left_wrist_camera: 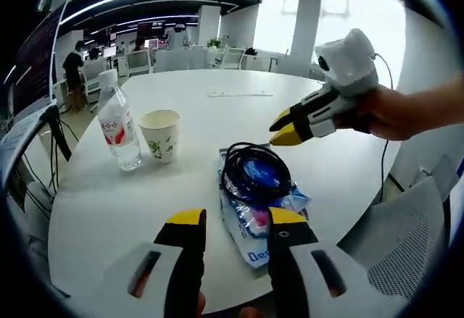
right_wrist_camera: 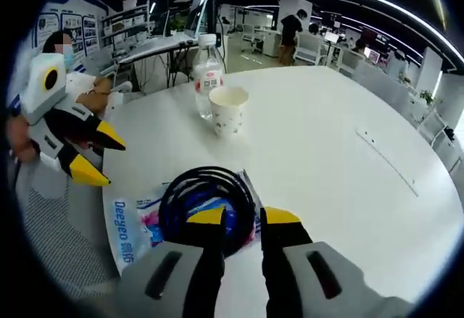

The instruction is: Arrange the tabletop items into an orderly group along one side of the table until the central work area is clear of visible clutter.

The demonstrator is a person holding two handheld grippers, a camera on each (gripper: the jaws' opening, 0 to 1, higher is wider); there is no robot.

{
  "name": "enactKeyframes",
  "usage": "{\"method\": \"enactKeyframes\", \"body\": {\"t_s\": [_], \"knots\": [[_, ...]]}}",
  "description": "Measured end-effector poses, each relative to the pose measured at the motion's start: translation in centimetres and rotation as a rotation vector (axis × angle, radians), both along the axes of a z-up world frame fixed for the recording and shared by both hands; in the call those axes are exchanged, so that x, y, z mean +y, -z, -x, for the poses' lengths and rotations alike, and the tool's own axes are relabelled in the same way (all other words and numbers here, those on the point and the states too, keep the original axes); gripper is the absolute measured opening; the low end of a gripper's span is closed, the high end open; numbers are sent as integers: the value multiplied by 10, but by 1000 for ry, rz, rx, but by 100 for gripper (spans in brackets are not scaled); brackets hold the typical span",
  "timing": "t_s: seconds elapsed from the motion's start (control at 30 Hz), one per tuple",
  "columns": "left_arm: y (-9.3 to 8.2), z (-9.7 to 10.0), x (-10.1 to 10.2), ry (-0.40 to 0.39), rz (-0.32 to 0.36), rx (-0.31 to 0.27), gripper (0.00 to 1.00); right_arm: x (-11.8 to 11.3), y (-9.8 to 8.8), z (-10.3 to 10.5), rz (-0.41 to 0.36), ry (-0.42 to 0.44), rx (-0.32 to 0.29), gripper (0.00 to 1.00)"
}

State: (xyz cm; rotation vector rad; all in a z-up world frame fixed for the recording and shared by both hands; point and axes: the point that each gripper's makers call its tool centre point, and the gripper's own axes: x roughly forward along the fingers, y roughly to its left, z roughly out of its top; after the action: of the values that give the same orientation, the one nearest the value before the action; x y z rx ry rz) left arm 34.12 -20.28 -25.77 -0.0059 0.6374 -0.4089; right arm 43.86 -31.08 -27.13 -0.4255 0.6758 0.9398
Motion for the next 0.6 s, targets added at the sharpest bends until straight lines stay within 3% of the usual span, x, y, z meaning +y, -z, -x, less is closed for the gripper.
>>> {"method": "enactKeyframes", "body": {"t_s": [0.6], "knots": [[-1, -3, 12, -57, 4, -5, 33, -37, 13, 21, -30, 74, 46, 17]]}}
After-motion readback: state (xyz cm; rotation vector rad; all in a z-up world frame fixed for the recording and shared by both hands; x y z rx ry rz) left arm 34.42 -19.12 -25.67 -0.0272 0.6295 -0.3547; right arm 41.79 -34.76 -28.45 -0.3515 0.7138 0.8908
